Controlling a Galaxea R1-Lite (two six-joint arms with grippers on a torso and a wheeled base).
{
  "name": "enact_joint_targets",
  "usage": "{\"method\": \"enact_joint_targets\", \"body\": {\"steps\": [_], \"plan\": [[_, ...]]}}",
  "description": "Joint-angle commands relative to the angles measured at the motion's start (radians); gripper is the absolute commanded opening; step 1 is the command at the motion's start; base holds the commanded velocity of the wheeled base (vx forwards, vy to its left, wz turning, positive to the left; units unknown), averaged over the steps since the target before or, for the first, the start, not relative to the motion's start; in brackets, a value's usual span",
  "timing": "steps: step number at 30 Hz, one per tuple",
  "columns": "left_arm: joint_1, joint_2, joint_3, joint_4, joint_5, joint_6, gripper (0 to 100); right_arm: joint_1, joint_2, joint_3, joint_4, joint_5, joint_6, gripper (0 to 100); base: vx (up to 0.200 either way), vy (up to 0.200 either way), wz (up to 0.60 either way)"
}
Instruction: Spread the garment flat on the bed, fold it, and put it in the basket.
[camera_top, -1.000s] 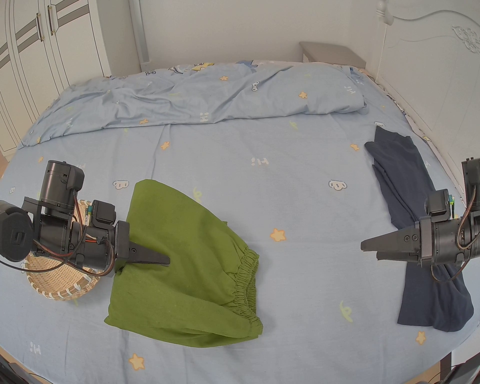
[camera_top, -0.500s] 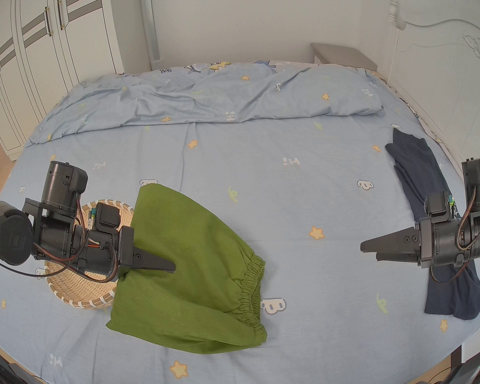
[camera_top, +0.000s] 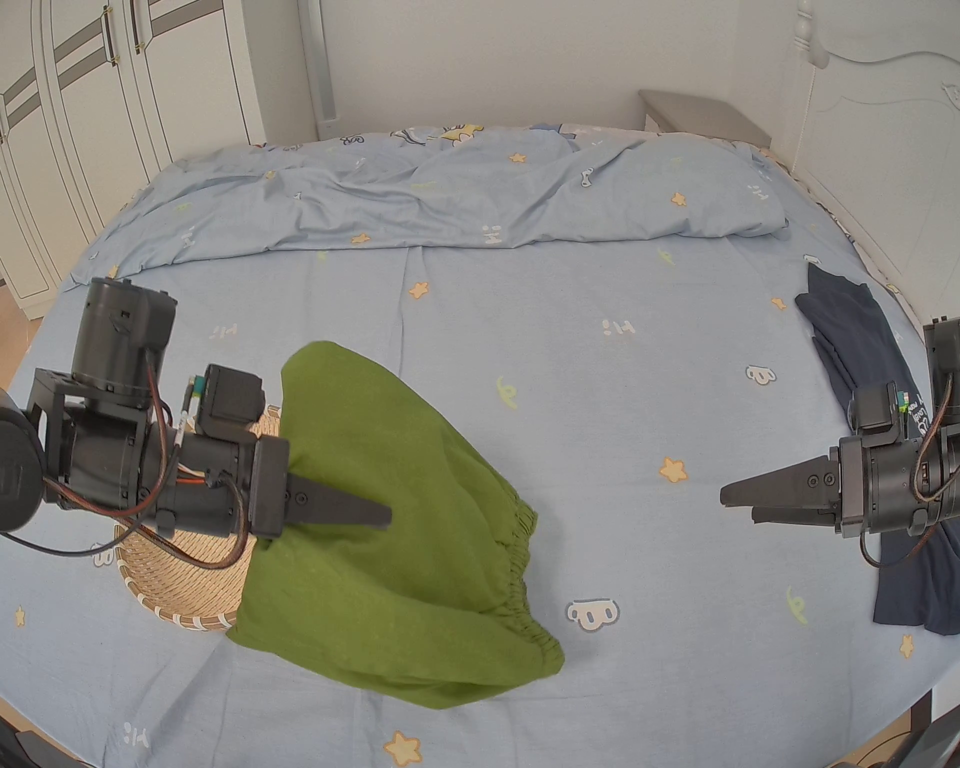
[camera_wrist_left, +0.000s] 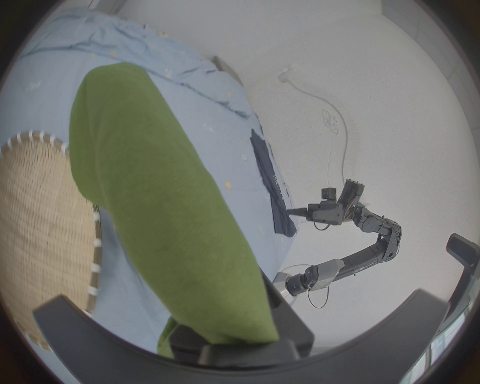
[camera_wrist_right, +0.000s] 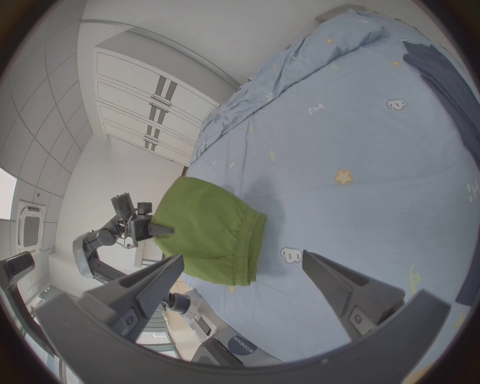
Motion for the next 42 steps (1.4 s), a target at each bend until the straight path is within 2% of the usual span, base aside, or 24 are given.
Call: {"method": "enact_joint_targets", "body": {"steps": [1, 4, 6, 7, 8, 9, 16, 28, 34, 41, 42], "plan": [[0.033, -0.026, -0.069, -0.001, 0.006, 0.026, 0, 0.001, -0.001, 0.002, 0.0, -0.003, -0.001, 100, 0.0, 0.0, 0.0], [0.093, -0.052, -0.098, -0.004, 0.006, 0.034, 0, 0.001, -0.001, 0.003, -0.001, -0.004, -0.001, 100, 0.0, 0.0, 0.0], [0.093, -0.052, -0.098, -0.004, 0.006, 0.034, 0, 0.001, -0.001, 0.003, -0.001, -0.004, -0.001, 100, 0.0, 0.0, 0.0], [0.159, -0.06, -0.135, -0.015, 0.004, 0.032, 0, 0.002, -0.001, 0.003, -0.001, -0.006, -0.001, 100, 0.0, 0.0, 0.0], [0.168, -0.06, -0.137, -0.019, 0.004, 0.032, 0, 0.002, -0.001, 0.003, -0.001, -0.006, -0.001, 100, 0.0, 0.0, 0.0], [0.215, -0.061, -0.143, -0.044, 0.004, 0.034, 0, 0.002, -0.001, 0.006, -0.003, -0.006, -0.001, 100, 0.0, 0.0, 0.0], [0.35, -0.072, -0.118, -0.183, -0.008, 0.023, 0, 0.009, -0.001, 0.013, -0.009, -0.007, -0.001, 100, 0.0, 0.0, 0.0], [0.496, -0.063, 0.026, -0.203, -0.01, 0.019, 0, 0.01, -0.028, 0.016, -0.004, 0.001, -0.003, 100, 0.0, 0.0, 0.0], [0.577, -0.06, 0.126, -0.202, 0.0, -0.04, 0, 0.033, -0.033, 0.019, -0.001, 0.002, -0.003, 100, 0.0, 0.0, 0.0], [0.642, 0.083, 0.155, -0.182, 0.02, -0.038, 0, 0.061, -0.057, 0.029, 0.0, -0.003, -0.003, 100, 0.0, 0.0, 0.0], [0.643, 0.129, 0.14, -0.163, 0.064, -0.038, 0, 0.062, -0.063, 0.031, 0.0, -0.003, -0.001, 100, 0.0, 0.0, 0.0]]}}
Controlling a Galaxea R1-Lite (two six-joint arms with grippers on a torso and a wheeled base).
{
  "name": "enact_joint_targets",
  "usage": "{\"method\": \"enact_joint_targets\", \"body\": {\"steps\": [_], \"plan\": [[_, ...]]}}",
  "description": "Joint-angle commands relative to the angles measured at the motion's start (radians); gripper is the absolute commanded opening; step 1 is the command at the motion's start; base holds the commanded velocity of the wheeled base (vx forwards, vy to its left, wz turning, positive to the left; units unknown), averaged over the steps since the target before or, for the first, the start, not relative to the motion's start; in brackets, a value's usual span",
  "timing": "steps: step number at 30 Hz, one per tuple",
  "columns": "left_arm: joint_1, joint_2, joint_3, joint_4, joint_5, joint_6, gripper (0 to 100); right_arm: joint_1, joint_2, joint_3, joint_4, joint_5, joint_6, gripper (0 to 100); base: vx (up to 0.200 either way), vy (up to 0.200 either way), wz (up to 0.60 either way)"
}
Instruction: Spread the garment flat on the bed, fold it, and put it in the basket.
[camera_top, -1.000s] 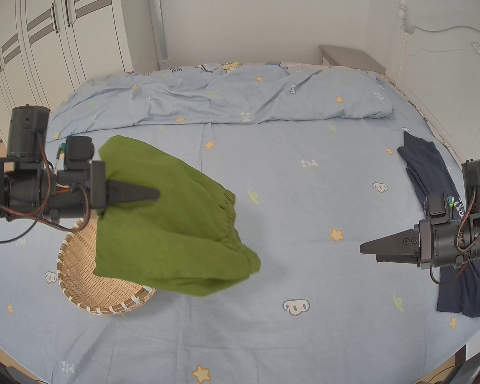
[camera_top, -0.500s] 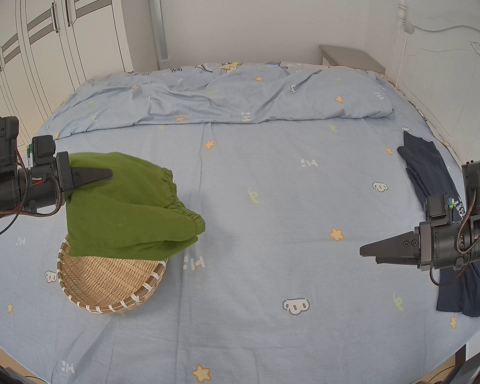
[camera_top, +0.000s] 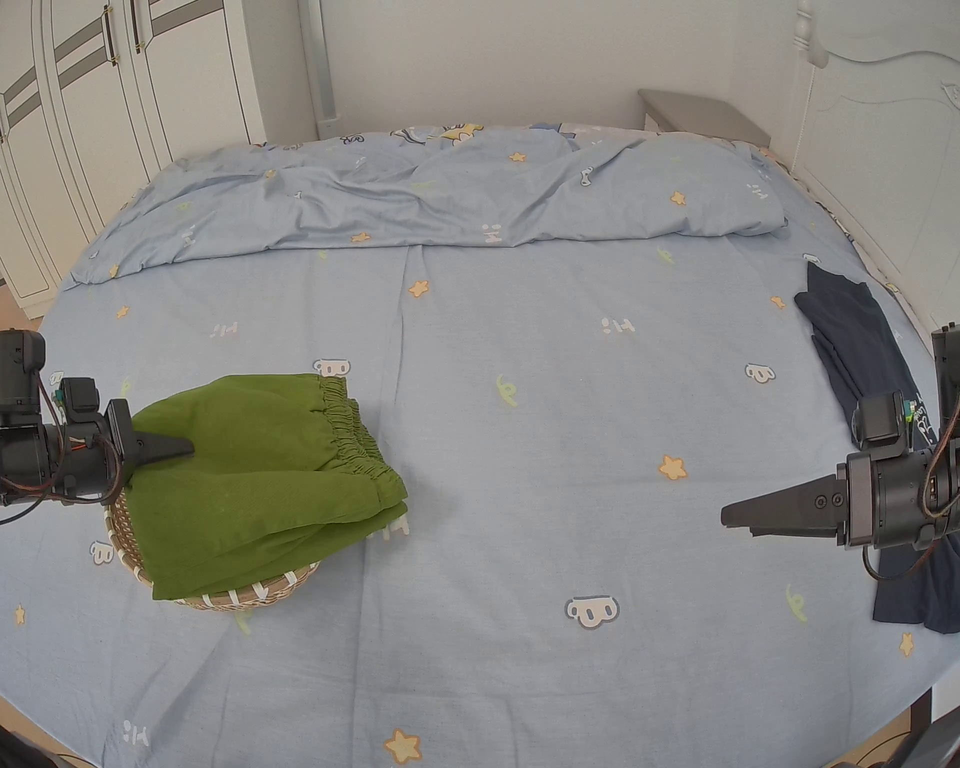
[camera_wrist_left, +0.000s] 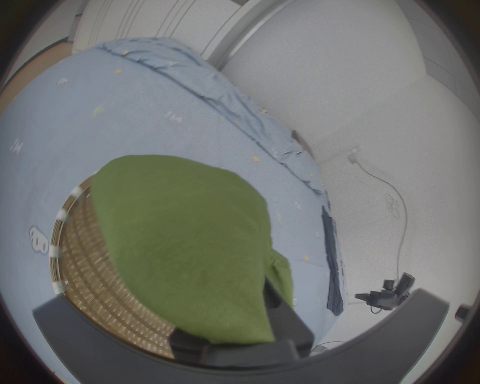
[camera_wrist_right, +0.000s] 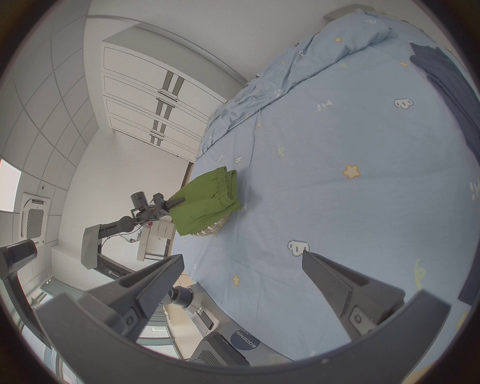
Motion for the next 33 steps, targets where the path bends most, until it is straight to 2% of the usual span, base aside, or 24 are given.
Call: {"method": "enact_joint_targets", "body": {"steps": [1, 2, 3, 4, 5, 6, 10, 17, 20, 24, 32, 33], "plan": [[0.029, 0.158, -0.022, 0.046, 0.089, 0.001, 0, 0.017, -0.027, 0.008, 0.001, -0.002, 0.002, 100, 0.0, 0.0, 0.0], [0.026, 0.166, -0.028, 0.057, 0.11, 0.003, 0, 0.017, -0.028, 0.008, 0.001, -0.002, 0.002, 100, 0.0, 0.0, 0.0], [0.018, 0.201, -0.056, 0.109, 0.189, 0.011, 0, 0.017, -0.028, 0.009, 0.001, -0.003, 0.0, 100, 0.0, 0.0, 0.0], [0.018, 0.204, -0.059, 0.115, 0.195, 0.012, 0, 0.017, -0.028, 0.009, 0.001, -0.003, 0.002, 100, 0.0, 0.0, 0.0], [0.004, 0.243, -0.102, 0.176, 0.268, 0.023, 0, 0.017, -0.028, 0.009, 0.001, -0.003, 0.002, 100, 0.0, 0.0, 0.0], [-0.002, 0.258, -0.123, 0.204, 0.291, 0.026, 0, 0.017, -0.027, 0.009, 0.001, -0.003, 0.0, 100, 0.0, 0.0, 0.0], [-0.01, 0.29, -0.181, 0.285, 0.322, 0.038, 0, 0.034, -0.025, 0.012, 0.001, -0.008, 0.0, 100, 0.0, 0.0, 0.0], [-0.033, 0.321, -0.203, 0.297, 0.327, 0.074, 0, 0.037, -0.021, 0.019, -0.004, -0.009, 0.0, 100, 0.0, 0.0, 0.0], [-0.067, 0.381, -0.238, 0.325, 0.376, 0.075, 0, 0.037, -0.018, 0.02, -0.005, -0.009, 0.0, 100, 0.0, 0.0, 0.0], [-0.073, 0.417, -0.254, 0.359, 0.443, 0.08, 0, 0.037, -0.018, 0.022, -0.007, -0.009, 0.0, 100, 0.0, 0.0, 0.0], [-0.085, 0.405, -0.252, 0.371, 0.449, 0.08, 0, 0.037, -0.018, 0.023, -0.007, -0.009, 0.0, 100, 0.0, 0.0, 0.0], [-0.09, 0.405, -0.252, 0.373, 0.449, 0.08, 100, 0.037, -0.018, 0.023, -0.007, -0.009, 0.0, 100, 0.0, 0.0, 0.0]]}}
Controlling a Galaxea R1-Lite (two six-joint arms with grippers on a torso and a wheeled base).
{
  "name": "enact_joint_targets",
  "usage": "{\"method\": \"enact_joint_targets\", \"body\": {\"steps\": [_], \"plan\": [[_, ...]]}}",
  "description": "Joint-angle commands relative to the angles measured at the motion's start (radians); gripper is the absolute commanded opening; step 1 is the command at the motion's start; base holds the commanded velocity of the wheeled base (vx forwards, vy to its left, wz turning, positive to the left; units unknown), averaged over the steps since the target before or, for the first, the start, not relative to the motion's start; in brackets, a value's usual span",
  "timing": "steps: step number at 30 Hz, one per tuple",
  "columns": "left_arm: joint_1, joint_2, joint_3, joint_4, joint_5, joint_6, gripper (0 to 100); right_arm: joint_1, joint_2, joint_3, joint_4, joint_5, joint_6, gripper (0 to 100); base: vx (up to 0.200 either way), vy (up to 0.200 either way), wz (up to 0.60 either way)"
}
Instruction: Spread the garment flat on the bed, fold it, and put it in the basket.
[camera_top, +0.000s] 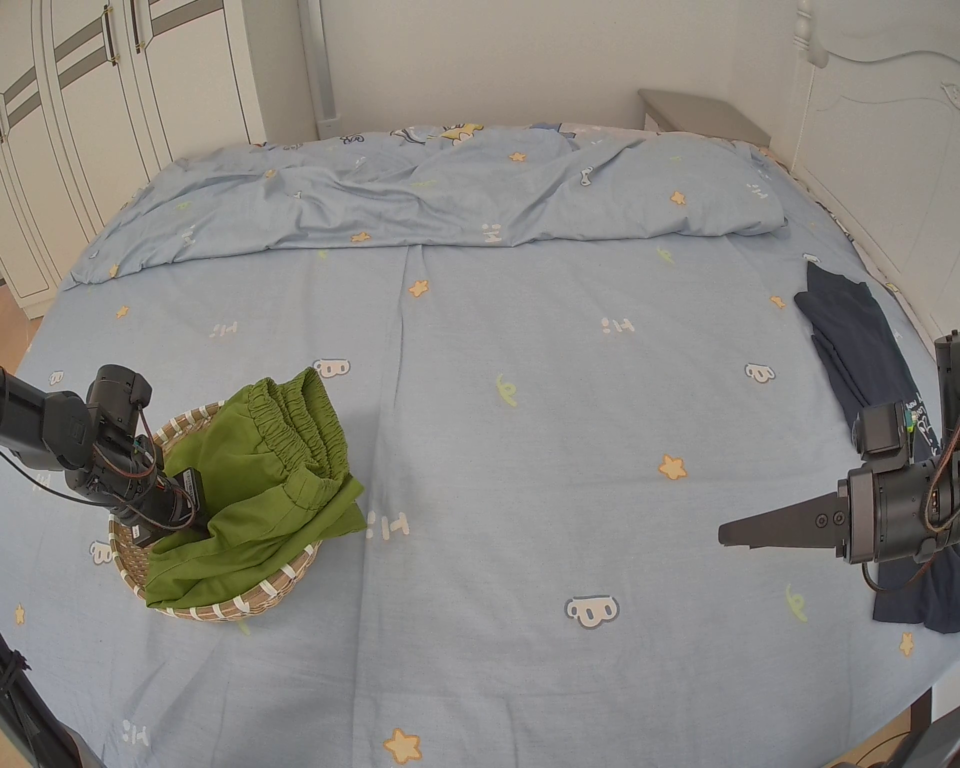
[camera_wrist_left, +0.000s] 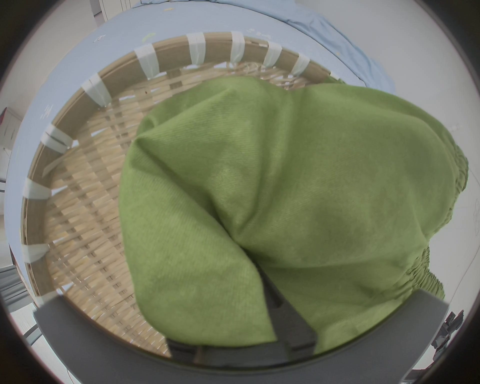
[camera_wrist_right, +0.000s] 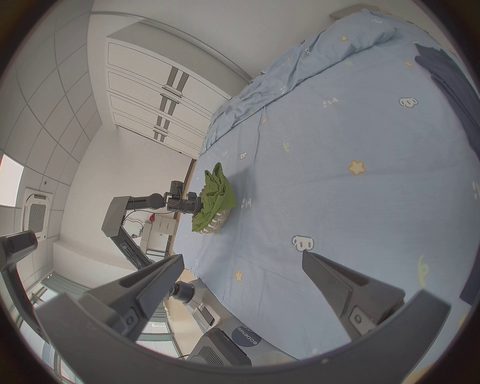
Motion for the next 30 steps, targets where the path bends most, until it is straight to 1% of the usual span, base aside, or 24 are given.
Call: {"method": "enact_joint_targets", "body": {"steps": [1, 4, 12, 18, 21, 23, 24, 25, 26, 28, 30], "plan": [[-0.013, 0.007, 0.0, 0.009, 0.002, -0.002, 100, 0.0, 0.002, 0.0, -0.001, 0.001, 0.0, 100, 0.0, 0.0, 0.0], [-0.013, -0.008, -0.001, 0.012, 0.002, -0.002, 100, 0.0, 0.002, 0.0, -0.001, -0.001, 0.0, 100, 0.0, 0.0, 0.0], [0.002, -0.195, -0.004, 0.06, 0.005, -0.002, 100, -0.001, 0.0, -0.001, -0.002, -0.001, 0.0, 100, 0.0, 0.0, 0.0], [-0.004, -0.313, -0.001, 0.083, 0.007, -0.002, 100, -0.01, -0.01, 0.0, -0.013, -0.002, -0.001, 100, 0.0, 0.0, 0.0], [-0.012, -0.359, 0.0, 0.086, 0.023, -0.002, 100, -0.014, -0.04, 0.006, -0.019, -0.008, -0.021, 100, 0.0, 0.0, 0.0], [-0.027, -0.436, 0.011, 0.084, 0.079, -0.001, 100, -0.014, -0.105, 0.031, -0.024, -0.053, -0.078, 100, 0.0, 0.0, 0.0], [-0.055, -0.481, 0.017, 0.089, 0.112, -0.005, 100, -0.01, -0.144, 0.052, -0.025, -0.082, -0.109, 100, 0.0, 0.0, 0.0], [-0.07, -0.502, 0.022, 0.091, 0.129, -0.01, 100, -0.009, -0.161, 0.062, -0.025, -0.094, -0.121, 100, 0.0, 0.0, 0.0], [-0.136, -0.588, 0.063, 0.097, 0.183, -0.021, 100, -0.009, -0.225, 0.1, -0.025, -0.136, -0.166, 100, 0.0, 0.0, 0.0], [-0.202, -0.678, 0.115, 0.097, 0.234, -0.027, 100, -0.007, -0.285, 0.135, -0.025, -0.157, -0.195, 100, 0.0, 0.0, 0.0], [-0.309, -0.804, 0.206, 0.094, 0.353, -0.027, 100, -0.014, -0.385, 0.204, -0.025, -0.166, -0.221, 100, 0.0, 0.0, 0.0]]}}
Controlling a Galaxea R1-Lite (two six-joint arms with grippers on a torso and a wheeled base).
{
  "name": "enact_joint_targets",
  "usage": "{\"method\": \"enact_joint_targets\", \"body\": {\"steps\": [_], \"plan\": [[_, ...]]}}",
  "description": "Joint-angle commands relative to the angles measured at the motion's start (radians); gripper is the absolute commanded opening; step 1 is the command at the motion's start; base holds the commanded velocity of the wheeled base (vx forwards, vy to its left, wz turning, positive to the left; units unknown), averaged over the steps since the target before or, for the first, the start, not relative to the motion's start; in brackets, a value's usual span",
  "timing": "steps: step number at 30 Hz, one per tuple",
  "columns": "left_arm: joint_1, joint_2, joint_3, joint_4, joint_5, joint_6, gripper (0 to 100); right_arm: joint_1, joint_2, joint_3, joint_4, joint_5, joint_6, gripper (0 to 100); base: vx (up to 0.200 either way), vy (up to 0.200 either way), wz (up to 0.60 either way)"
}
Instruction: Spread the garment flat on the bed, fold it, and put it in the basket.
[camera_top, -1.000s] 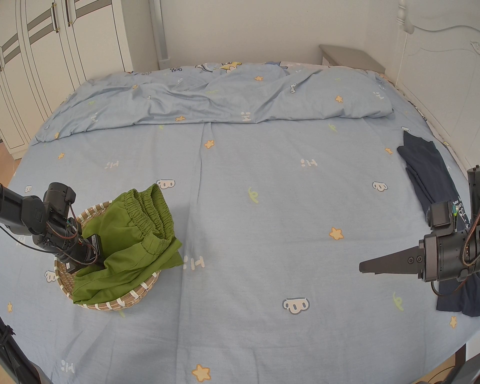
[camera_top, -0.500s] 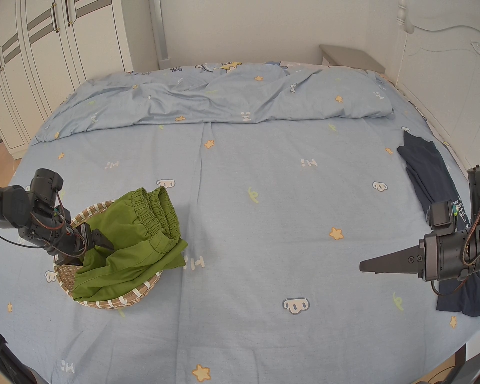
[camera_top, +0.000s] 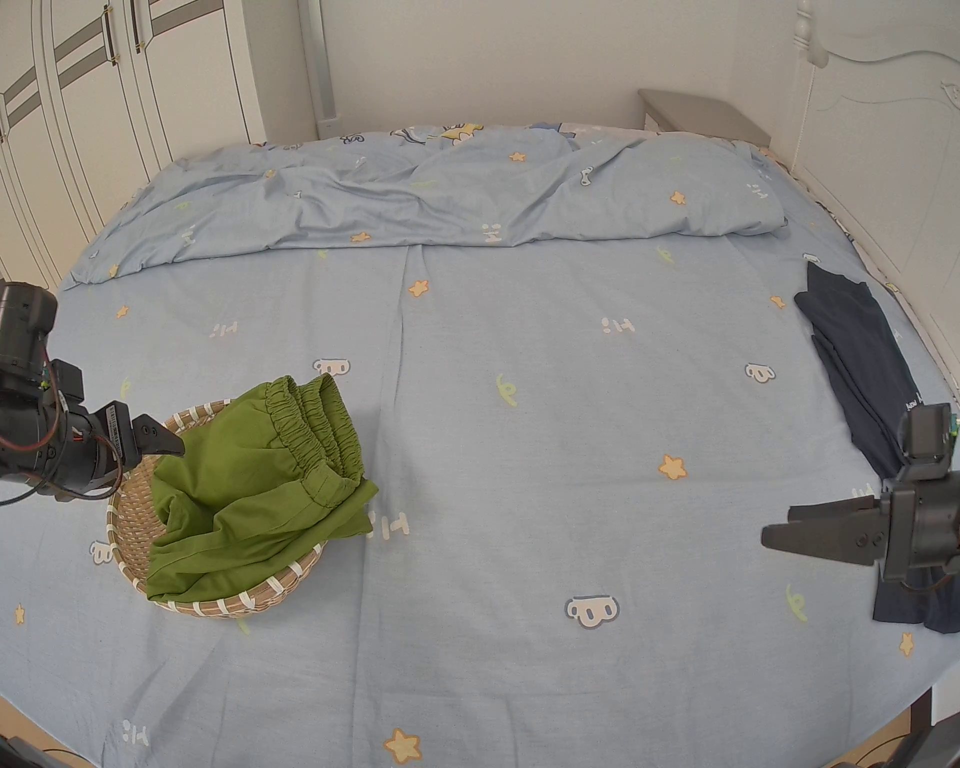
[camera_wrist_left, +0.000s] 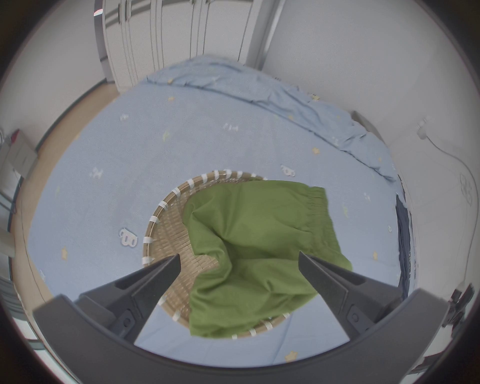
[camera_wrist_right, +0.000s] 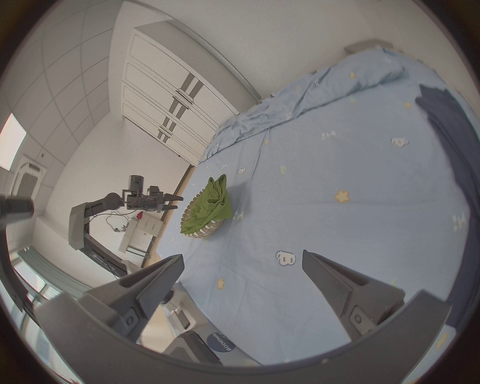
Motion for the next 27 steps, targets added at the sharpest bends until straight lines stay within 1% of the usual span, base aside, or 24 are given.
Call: {"method": "enact_joint_targets", "body": {"steps": [1, 2, 3, 5, 6, 7, 8, 9, 10, 11, 12, 13, 14, 18, 19, 20, 22, 27], "plan": [[-0.272, -0.39, 0.211, -0.006, 0.266, -0.014, 100, -0.004, -0.307, 0.177, -0.003, -0.068, -0.099, 100, 0.0, 0.0, 0.0], [-0.272, -0.39, 0.211, -0.006, 0.266, -0.014, 100, -0.004, -0.307, 0.177, -0.003, -0.068, -0.099, 100, 0.0, 0.0, 0.0], [-0.344, -0.476, 0.271, -0.009, 0.416, -0.014, 100, -0.006, -0.408, 0.24, -0.003, -0.071, -0.105, 100, 0.0, 0.0, 0.0], [-0.384, -0.554, 0.326, -0.011, 0.538, -0.019, 100, -0.013, -0.522, 0.301, 0.0, -0.075, -0.105, 100, 0.0, 0.0, 0.0], [-0.374, -0.597, 0.354, -0.013, 0.576, -0.019, 100, -0.021, -0.58, 0.33, 0.002, -0.08, -0.103, 100, 0.0, 0.0, 0.0], [-0.347, -0.635, 0.38, -0.013, 0.588, -0.019, 100, -0.032, -0.632, 0.353, 0.01, -0.083, -0.102, 100, 0.0, 0.0, 0.0], [-0.341, -0.641, 0.386, -0.013, 0.59, -0.019, 100, -0.033, -0.638, 0.356, 0.011, -0.085, -0.102, 100, 0.0, 0.0, 0.0], [-0.279, -0.704, 0.424, -0.013, 0.59, -0.013, 100, -0.05, -0.699, 0.389, 0.011, -0.089, -0.099, 100, 0.0, 0.0, 0.0], [-0.238, -0.77, 0.463, -0.013, 0.59, -0.013, 100, -0.065, -0.747, 0.415, 0.011, -0.092, -0.096, 100, 0.0, 0.0, 0.0], [-0.218, -0.818, 0.49, -0.013, 0.588, -0.014, 100, -0.076, -0.778, 0.43, 0.013, -0.092, -0.096, 100, 0.0, 0.0, 0.0], [-0.215, -0.825, 0.495, -0.013, 0.588, -0.014, 100, -0.078, -0.782, 0.433, 0.013, -0.092, -0.096, 100, 0.0, 0.0, 0.0], [-0.181, -0.928, 0.556, -0.013, 0.588, -0.011, 100, -0.095, -0.838, 0.459, 0.016, -0.092, -0.096, 100, 0.0, 0.0, 0.0], [-0.16, -0.991, 0.59, -0.013, 0.588, -0.01, 100, -0.101, -0.867, 0.47, 0.022, -0.092, -0.096, 100, 0.0, 0.0, 0.0], [-0.072, -1.19, 0.693, -0.011, 0.581, -0.007, 100, -0.093, -0.951, 0.482, 0.076, -0.092, -0.096, 100, 0.0, 0.0, 0.0], [-0.071, -1.197, 0.696, -0.011, 0.581, -0.008, 100, -0.093, -0.953, 0.482, 0.077, -0.092, -0.096, 100, 0.0, 0.0, 0.0], [-0.029, -1.263, 0.733, -0.008, 0.57, -0.008, 100, -0.091, -0.98, 0.482, 0.106, -0.092, -0.096, 100, 0.0, 0.0, 0.0], [0.017, -1.33, 0.785, -0.009, 0.551, -0.005, 100, -0.091, -1.008, 0.484, 0.129, -0.092, -0.096, 100, 0.0, 0.0, 0.0], [0.018, -1.356, 0.886, -0.063, 0.519, 0.003, 100, -0.091, -1.083, 0.514, 0.158, -0.094, -0.096, 100, 0.0, 0.0, 0.0]]}}
